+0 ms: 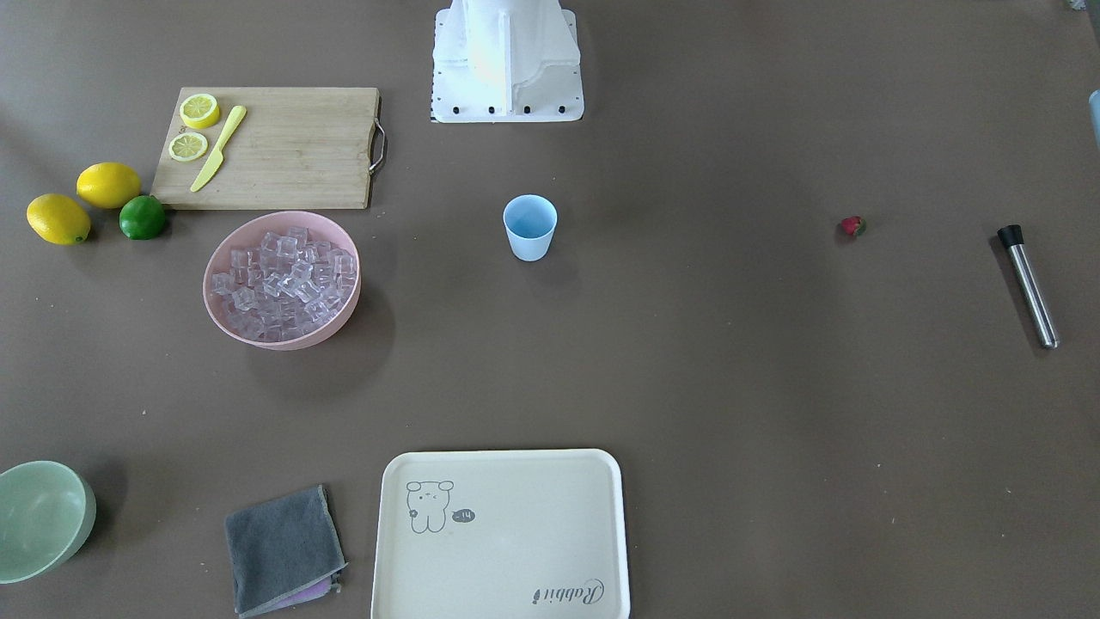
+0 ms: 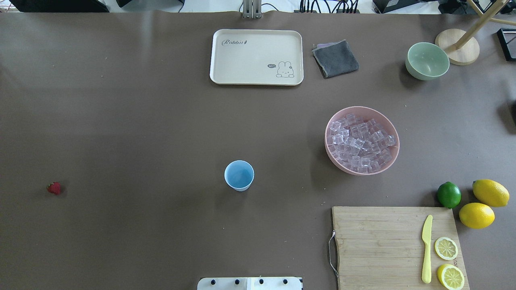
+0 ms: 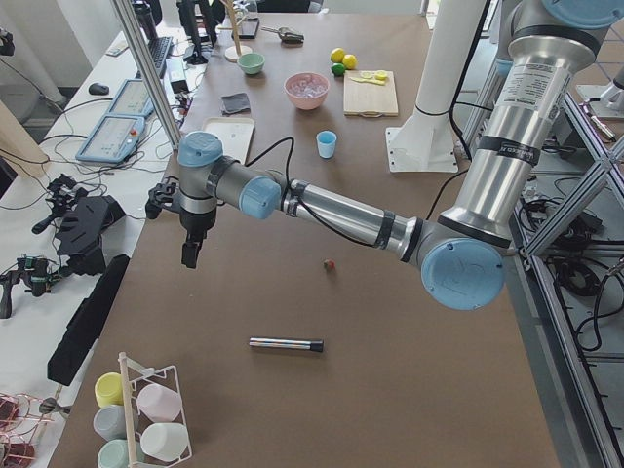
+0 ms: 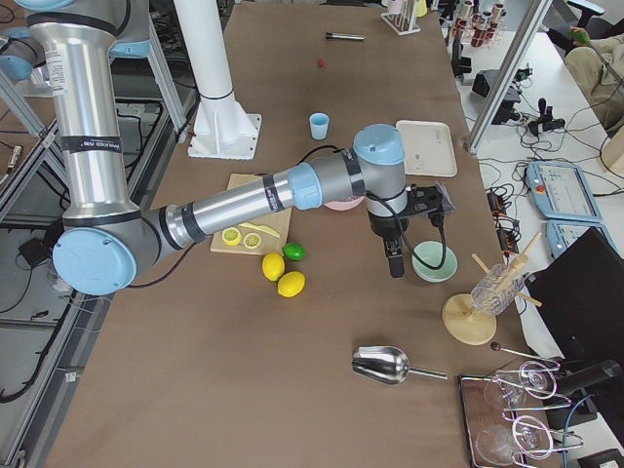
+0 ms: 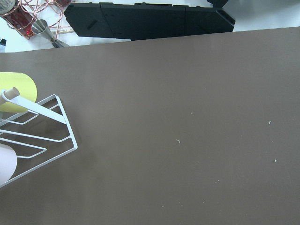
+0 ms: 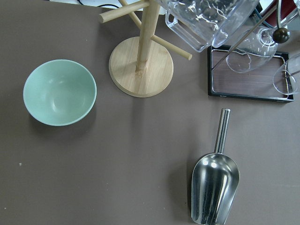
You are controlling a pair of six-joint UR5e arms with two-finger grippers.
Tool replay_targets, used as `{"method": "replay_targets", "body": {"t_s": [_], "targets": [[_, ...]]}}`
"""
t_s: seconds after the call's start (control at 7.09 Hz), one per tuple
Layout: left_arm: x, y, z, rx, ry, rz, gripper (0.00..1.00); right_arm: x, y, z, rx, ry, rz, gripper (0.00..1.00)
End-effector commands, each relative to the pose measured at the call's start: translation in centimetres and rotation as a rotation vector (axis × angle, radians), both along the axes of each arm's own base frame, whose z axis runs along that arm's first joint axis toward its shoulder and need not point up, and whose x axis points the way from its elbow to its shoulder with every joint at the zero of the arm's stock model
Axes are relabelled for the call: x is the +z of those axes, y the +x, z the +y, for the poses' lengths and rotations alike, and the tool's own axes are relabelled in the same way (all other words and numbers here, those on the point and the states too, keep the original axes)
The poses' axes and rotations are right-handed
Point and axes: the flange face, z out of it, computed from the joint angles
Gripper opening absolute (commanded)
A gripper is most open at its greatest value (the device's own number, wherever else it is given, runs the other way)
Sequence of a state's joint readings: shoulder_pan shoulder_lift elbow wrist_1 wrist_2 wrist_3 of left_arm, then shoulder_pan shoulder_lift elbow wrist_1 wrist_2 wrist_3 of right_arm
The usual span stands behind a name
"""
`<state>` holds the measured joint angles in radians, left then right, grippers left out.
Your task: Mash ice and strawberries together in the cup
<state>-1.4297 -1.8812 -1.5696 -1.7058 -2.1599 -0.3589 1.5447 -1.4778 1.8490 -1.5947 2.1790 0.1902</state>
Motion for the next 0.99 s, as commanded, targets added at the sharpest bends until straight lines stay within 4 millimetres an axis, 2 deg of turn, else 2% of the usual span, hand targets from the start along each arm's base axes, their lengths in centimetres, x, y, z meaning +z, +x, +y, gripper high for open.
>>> {"method": "replay_targets", "body": {"t_s": [0.0,0.28,0.85], "targets": [[-0.04,0.02,0.04,0.001,0.000,0.003,0.98,0.15,0.00,0.14,0.000,-0.002,-0.001,1.00],[-0.62,0.07,-0.05,0.002,0.011,0.009,0.98,0.44,-0.01,0.34,-0.001,-0.007,-0.002,1.00],[-0.29,0.02,0.02,-0.004,0.000,0.006,0.98,0.68,-0.02,0.49,-0.001,-0.011,-0.003,1.00]]}}
